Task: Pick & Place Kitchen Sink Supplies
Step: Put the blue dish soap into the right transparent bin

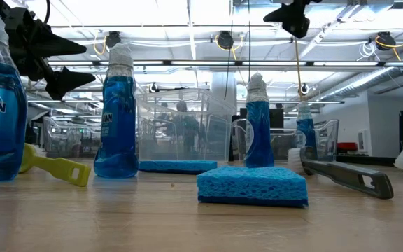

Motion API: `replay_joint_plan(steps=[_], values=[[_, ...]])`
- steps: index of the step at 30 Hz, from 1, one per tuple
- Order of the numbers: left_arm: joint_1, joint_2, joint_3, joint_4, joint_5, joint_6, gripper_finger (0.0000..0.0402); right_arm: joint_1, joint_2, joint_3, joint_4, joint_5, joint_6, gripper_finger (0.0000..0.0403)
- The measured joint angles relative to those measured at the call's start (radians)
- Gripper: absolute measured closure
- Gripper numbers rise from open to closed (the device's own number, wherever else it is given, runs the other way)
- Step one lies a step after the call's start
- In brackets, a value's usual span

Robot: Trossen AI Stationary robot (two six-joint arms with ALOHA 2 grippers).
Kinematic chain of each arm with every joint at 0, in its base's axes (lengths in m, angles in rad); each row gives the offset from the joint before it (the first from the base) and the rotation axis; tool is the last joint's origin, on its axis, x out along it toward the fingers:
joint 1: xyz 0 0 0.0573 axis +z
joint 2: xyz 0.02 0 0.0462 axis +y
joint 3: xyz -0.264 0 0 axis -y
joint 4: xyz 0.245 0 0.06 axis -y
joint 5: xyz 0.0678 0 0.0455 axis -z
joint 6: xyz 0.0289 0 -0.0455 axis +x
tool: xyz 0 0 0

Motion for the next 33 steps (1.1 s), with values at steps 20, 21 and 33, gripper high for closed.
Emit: replay_joint_plan(steps=[20, 21, 33], values=[[0.000, 0.000, 0.000, -0.001, 0.002, 0.003, 0.0036, 0.058, 0.115, 0.004, 0.037, 0.180, -0.034, 0.0133], [0.000, 0.000, 0.000, -0.001, 0.002, 0.005, 0.0036, 0.058, 0.118, 0.011, 0.033, 0.180, -0.042, 0.0133], [0.000, 0.000, 0.000, -0.002, 0.001, 0.006, 0.0036, 0.057, 0.280, 0.298, -0.381, 0.260, -0.128, 0.0153]])
